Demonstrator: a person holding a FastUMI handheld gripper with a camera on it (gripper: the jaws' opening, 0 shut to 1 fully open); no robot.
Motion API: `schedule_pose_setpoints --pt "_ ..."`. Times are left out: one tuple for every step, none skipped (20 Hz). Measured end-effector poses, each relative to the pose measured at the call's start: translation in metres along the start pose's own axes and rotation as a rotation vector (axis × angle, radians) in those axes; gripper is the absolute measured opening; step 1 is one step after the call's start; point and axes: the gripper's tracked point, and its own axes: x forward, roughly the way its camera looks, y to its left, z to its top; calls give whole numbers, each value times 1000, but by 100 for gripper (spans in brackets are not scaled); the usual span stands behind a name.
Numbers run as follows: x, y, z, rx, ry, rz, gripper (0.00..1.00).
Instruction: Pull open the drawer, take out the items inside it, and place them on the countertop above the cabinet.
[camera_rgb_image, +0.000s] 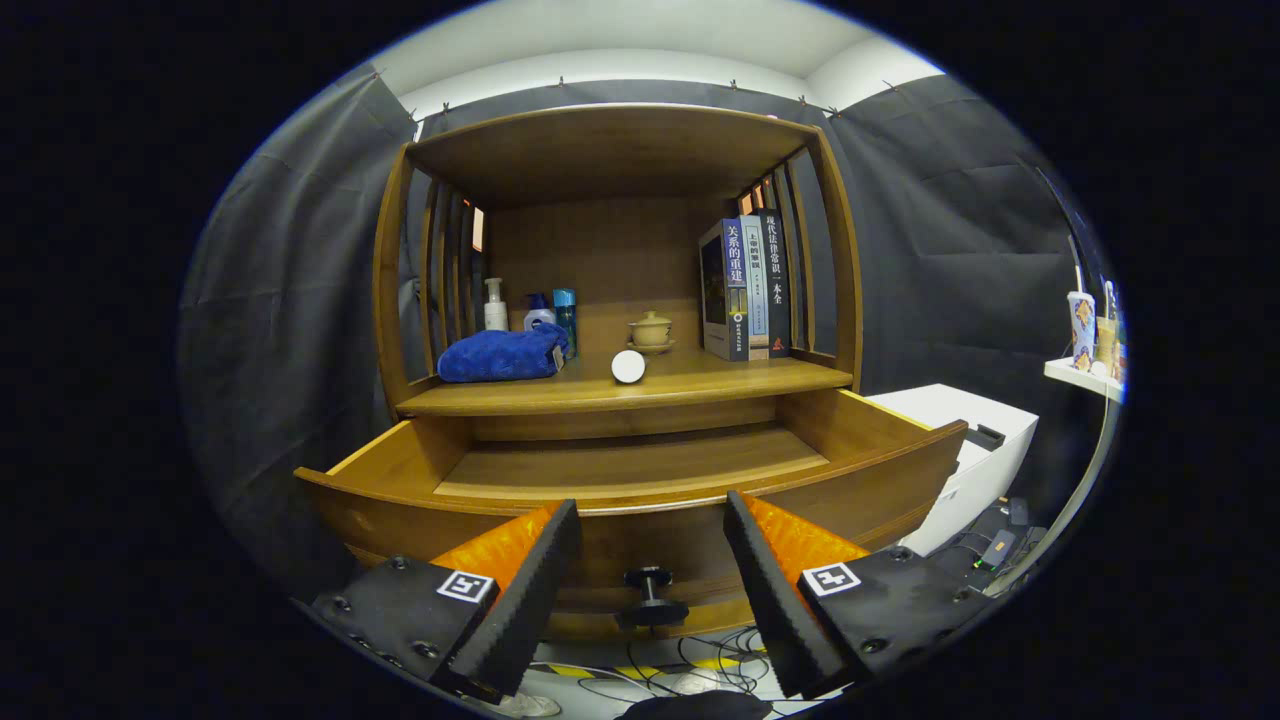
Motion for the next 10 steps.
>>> schedule_pose_setpoints --pt "5 0 2 -4 -5 -1 96" --pt "9 -1 3 -5 -5 -2 96" --pt "14 0 4 0 -2 -3 96" --pt "18 1 6 11 1 -6 96" --pt "22 1 8 21 -1 -7 96" --pt "26 1 10 16 -2 -7 96" --pt "30 2 10 7 -3 -9 96" --pt "34 2 13 3 -7 -11 96" --pt "39 3 14 -6 -7 -12 96" --pt "44 4 17 -15 -10 -14 96"
